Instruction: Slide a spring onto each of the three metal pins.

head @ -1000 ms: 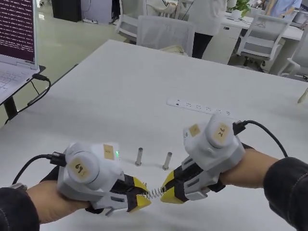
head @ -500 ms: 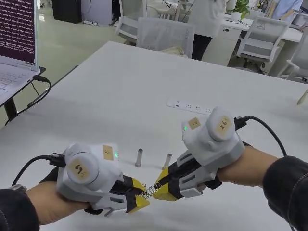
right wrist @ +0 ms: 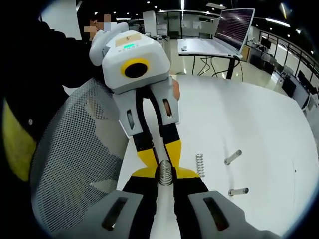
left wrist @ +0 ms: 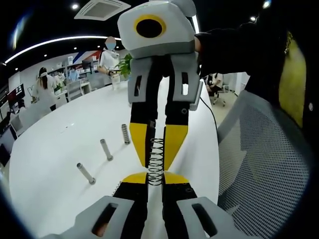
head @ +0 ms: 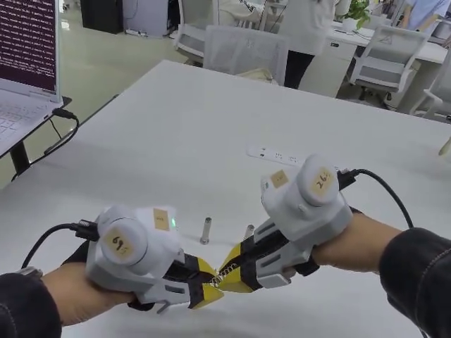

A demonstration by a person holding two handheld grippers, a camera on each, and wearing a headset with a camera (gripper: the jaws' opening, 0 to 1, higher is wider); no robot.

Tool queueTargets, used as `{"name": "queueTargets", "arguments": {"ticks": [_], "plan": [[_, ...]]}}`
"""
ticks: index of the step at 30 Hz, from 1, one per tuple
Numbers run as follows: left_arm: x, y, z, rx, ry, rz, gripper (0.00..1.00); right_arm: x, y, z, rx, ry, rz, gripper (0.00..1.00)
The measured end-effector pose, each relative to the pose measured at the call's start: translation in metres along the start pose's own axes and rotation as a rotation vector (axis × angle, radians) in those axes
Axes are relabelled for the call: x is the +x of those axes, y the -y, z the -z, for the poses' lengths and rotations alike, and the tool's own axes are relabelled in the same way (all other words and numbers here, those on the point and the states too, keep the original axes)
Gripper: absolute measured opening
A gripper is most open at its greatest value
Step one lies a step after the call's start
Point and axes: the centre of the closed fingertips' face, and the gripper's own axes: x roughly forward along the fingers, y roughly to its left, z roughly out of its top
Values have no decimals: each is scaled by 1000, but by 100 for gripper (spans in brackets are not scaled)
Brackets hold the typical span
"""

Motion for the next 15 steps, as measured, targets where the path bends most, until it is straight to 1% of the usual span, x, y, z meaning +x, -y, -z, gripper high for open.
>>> {"name": "queueTargets", "arguments": {"ticks": [6, 11, 15], "plan": [[0, 2, -4, 3, 7, 6, 2, 1, -2, -2, -1, 0, -10, 9], [0, 3, -3, 5, 0, 12, 2, 1, -3, -1, 3, -7, -17, 9], [0, 3, -3, 5, 3, 14, 2, 1, -3, -1, -1, -13, -18, 8]]}}
